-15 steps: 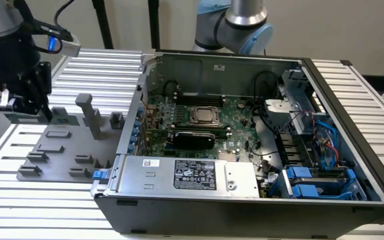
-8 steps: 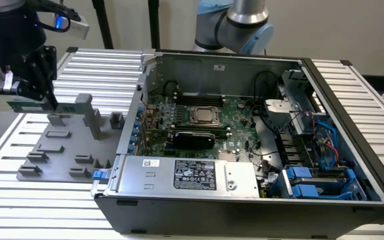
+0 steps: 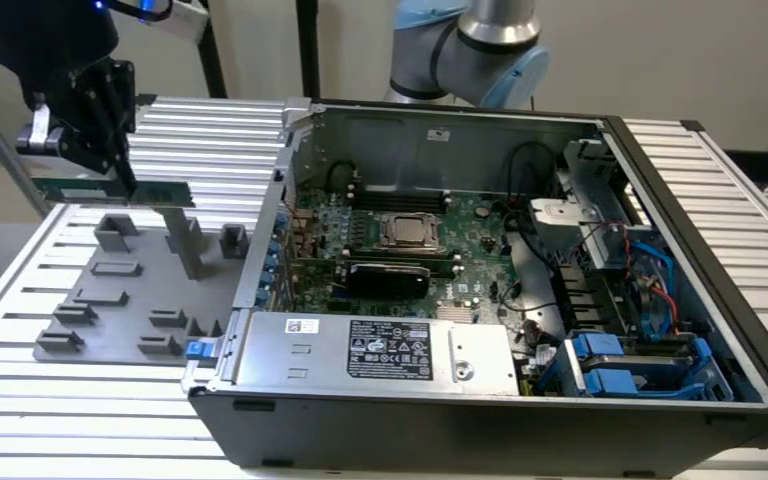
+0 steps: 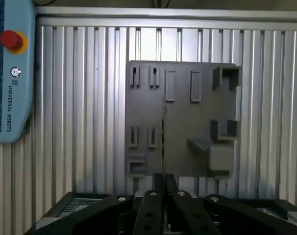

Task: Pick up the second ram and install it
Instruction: 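Pick up the second ram and move it above second insertion slot, then insert the second ram into the second slot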

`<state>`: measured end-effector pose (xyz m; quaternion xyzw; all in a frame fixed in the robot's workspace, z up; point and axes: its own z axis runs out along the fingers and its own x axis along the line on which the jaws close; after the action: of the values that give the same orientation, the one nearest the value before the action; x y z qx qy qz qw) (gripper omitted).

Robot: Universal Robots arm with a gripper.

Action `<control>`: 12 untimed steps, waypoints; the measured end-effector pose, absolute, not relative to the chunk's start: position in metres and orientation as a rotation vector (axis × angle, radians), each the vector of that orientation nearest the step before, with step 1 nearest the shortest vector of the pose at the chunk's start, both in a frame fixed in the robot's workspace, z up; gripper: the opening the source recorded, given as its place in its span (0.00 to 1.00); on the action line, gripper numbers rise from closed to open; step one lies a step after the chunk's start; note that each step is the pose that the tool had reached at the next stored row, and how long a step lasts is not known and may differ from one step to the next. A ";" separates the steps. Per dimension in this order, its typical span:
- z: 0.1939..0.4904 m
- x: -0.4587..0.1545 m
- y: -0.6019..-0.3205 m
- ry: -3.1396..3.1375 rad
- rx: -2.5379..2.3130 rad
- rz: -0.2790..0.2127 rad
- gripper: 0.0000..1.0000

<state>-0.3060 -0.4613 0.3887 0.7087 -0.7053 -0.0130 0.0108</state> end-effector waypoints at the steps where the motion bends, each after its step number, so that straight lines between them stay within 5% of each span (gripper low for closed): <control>1: 0.391 -0.302 -0.461 -2.200 2.211 -0.041 0.00; 12: 0.412 -0.255 -0.459 -2.203 2.215 -0.048 0.00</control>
<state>-0.2552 -0.4592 0.4116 0.7088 -0.7052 -0.0152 0.0086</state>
